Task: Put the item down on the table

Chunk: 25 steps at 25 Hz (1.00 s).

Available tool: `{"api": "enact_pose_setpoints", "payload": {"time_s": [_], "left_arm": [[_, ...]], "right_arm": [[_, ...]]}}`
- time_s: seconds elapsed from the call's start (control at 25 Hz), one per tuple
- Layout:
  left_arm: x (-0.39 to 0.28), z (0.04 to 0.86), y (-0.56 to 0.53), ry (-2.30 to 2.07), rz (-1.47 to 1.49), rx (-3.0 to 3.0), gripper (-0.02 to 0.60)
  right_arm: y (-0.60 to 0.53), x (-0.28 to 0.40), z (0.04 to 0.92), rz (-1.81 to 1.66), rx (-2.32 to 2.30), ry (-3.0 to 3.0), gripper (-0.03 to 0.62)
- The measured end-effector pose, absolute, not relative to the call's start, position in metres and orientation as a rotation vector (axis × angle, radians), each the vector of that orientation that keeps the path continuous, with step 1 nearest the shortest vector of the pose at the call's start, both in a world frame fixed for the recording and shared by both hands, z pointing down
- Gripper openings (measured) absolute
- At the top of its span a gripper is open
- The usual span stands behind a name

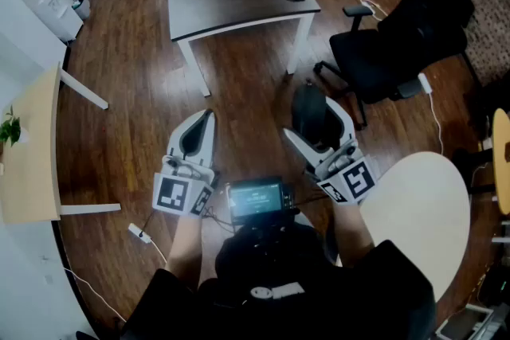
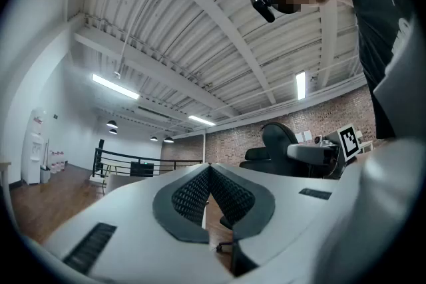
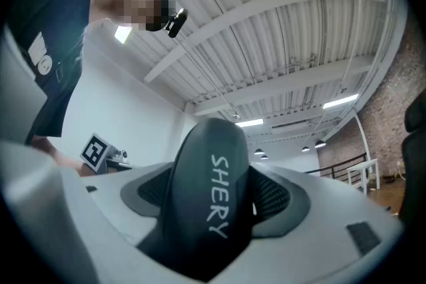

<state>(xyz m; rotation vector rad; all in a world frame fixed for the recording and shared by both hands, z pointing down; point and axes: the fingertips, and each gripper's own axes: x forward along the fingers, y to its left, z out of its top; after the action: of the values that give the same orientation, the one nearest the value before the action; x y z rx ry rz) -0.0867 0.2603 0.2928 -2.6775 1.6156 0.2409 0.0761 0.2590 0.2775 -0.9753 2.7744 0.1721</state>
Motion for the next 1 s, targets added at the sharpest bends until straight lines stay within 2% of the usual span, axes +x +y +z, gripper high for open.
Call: {"api": "enact_pose_setpoints", "payload": {"time_s": [0.4, 1.0], "left_arm": [[-0.085, 0.299, 0.176, 1.668, 0.261, -2.677, -0.008], [-0.036, 0.288, 0.024, 1.719, 0.222, -2.625, -0.008]], "right_arm": [[0.170, 0.084, 0.279, 0.192, -0.928, 2.762, 0.370], [0.016, 0.125, 0.273, 0.137, -0.818, 2.737, 0.370]]}}
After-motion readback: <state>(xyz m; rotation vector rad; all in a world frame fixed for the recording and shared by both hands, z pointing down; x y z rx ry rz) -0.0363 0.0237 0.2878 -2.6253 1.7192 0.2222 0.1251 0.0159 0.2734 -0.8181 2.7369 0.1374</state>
